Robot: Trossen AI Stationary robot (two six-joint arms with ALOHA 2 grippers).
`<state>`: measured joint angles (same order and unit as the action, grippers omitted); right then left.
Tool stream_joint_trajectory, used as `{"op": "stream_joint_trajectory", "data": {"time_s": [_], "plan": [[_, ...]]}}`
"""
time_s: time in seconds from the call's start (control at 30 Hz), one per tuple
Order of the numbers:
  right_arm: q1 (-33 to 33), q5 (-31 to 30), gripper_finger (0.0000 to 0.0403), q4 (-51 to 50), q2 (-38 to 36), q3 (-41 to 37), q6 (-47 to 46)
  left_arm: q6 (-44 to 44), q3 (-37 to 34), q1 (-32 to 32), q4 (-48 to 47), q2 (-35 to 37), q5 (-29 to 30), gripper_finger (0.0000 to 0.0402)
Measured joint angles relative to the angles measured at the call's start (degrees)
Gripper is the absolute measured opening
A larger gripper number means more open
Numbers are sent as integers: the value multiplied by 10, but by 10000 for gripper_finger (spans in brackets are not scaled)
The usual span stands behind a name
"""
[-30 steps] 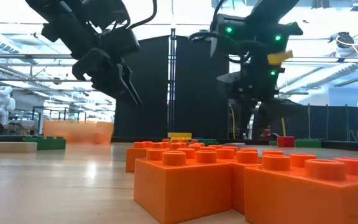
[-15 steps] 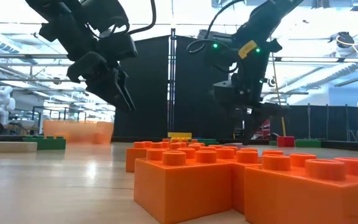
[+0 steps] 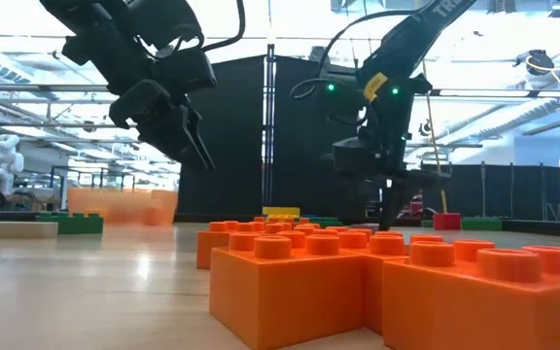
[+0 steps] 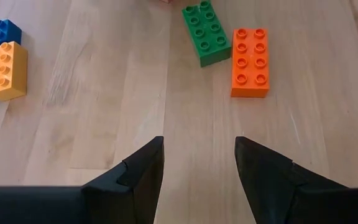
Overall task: Sort blocks by size
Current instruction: Put the pink block into the yellow bin
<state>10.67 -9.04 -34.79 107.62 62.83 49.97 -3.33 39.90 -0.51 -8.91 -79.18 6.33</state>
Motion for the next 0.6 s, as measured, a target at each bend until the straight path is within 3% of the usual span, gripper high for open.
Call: {"op": "stream_joint_trajectory", "data": {"time_s": [0.17,0.47,0.6], "plan": [[0,0,188,-1,3,0,-47,0,0,0,-1,0,0,199],[4,55,82,-40,9,48,-112,-1,0,1,8,0,0,199],[1,75,77,-30,10,67,-146,0,0,1,9,0,0,199]]}}
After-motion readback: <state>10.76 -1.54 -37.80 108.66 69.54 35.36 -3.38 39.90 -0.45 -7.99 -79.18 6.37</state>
